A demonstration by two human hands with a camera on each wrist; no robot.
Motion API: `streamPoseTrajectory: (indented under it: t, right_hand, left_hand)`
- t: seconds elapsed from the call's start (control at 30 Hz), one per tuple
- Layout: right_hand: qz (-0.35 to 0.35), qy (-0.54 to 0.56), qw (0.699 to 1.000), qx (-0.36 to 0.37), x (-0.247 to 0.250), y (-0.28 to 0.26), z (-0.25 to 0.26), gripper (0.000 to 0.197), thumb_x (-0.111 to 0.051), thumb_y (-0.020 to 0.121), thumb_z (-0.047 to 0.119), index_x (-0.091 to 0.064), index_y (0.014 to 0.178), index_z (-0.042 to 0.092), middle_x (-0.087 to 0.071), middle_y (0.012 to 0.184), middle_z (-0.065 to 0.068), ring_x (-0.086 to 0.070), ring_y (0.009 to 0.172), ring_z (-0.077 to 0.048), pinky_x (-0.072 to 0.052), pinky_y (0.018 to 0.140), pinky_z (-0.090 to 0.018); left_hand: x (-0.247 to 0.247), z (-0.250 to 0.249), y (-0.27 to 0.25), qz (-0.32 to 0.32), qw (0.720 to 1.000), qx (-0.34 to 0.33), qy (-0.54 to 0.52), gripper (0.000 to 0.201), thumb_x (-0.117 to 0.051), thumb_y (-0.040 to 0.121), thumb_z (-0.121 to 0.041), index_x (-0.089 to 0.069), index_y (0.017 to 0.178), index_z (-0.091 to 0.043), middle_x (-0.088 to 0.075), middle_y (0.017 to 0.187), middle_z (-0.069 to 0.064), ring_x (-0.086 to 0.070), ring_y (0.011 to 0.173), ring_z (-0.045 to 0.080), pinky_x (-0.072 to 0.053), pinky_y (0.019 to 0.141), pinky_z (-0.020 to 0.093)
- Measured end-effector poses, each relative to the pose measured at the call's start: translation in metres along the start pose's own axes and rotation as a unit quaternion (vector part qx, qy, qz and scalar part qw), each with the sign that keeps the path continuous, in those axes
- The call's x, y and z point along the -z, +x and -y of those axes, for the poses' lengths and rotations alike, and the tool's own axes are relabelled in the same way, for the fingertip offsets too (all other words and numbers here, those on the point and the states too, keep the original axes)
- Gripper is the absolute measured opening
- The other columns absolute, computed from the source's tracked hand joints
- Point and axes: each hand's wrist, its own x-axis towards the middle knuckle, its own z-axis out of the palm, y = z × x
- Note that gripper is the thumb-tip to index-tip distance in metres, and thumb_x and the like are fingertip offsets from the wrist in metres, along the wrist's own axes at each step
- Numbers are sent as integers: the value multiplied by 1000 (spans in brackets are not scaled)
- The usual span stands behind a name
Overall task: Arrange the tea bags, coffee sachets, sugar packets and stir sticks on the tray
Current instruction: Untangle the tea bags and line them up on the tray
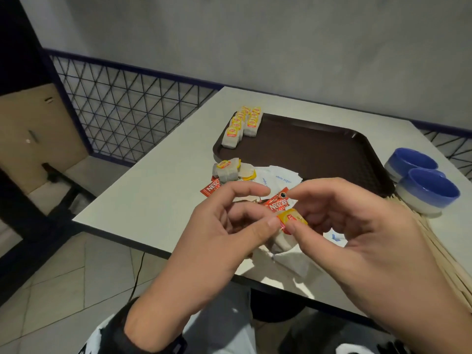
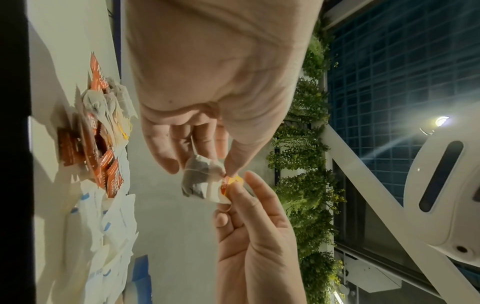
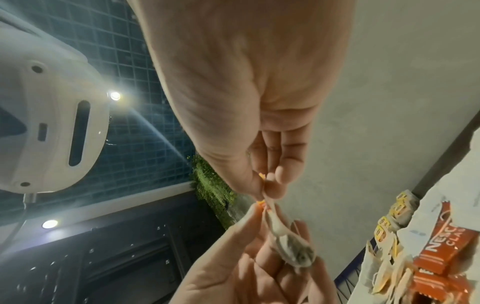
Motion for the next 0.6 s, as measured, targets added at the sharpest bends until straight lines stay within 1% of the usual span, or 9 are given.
streamPoseTrajectory:
  t: [0.07,0.13,0.17,0.23,0.33,0.4,0.5,0.53,0.6]
  right_hand:
    - [15,23,1000,-9,-1,5,3,31,-80,80,8,-73,105,25,-74,86,1,-70,77,-22,-56,67,-36]
    - [17,75,996,-49,-4,11,5,32,-83,77,12,-73,104,25,-73,85,-2,-67,71,-21,-56,65,-39]
    - [17,101,991,-81,-5,15,5,31,-82,74,17,-74,103,24,-72,85,-5,-66,71,-25,-56,63,-38]
    - [43,126,981,-139,-7,22,3,26,-81,72,23,-76,97,20,-73,83,-7,-64,71,-30,-56,61,-32]
    - [142,108,971,-156,-12,38,4,6,-79,82,19,-79,85,14,-74,76,-9,-63,65,-19,-53,60,-29]
    - [172,102,966,-166,-12,57,3,7,-77,84,14,-78,83,7,-72,70,-10,-59,58,-10,-48,56,-25]
    - [189,75,964,-174,-9,103,-3,17,-78,82,16,-75,86,1,-71,73,-17,-56,59,-14,-44,60,-34]
    - [189,62,964,-179,-8,121,-8,20,-79,82,17,-73,87,-2,-71,77,-21,-57,62,-18,-45,61,-37]
    - [186,28,962,-195,-8,160,-24,21,-79,84,14,-69,89,-4,-68,77,-21,-59,67,-22,-49,63,-37]
  left_hand:
    - [3,-1,1,-12,1000,-14,-5,34,-76,79,-11,-66,111,-16,-76,83,8,-69,70,17,-54,62,26]
    - [5,-1,2,-29,999,-26,-13,31,-80,77,-11,-68,105,-16,-76,80,7,-70,69,18,-56,63,31]
    - [6,-2,2,-41,998,-33,-20,31,-83,75,-10,-69,101,-16,-76,78,6,-70,67,17,-56,63,30]
    - [10,-1,3,-67,997,-44,-20,27,-84,73,-12,-70,95,-19,-76,77,6,-71,68,17,-58,65,28]
    - [20,1,5,-87,995,-53,-8,25,-82,72,-16,-71,93,-24,-77,81,8,-72,76,18,-58,72,31]
    - [28,1,8,-100,992,-66,29,26,-84,72,-21,-72,94,-27,-77,85,6,-73,81,18,-57,74,29]
    - [47,1,17,-157,981,-84,77,18,-86,78,-21,-73,90,-28,-77,88,0,-72,84,14,-57,66,23]
    - [56,3,21,-180,977,-86,82,14,-81,79,-18,-74,89,-24,-77,88,0,-72,82,14,-56,62,21]
    - [76,11,31,-219,967,-81,99,11,-76,83,-7,-73,88,-17,-75,86,1,-70,80,20,-55,58,16]
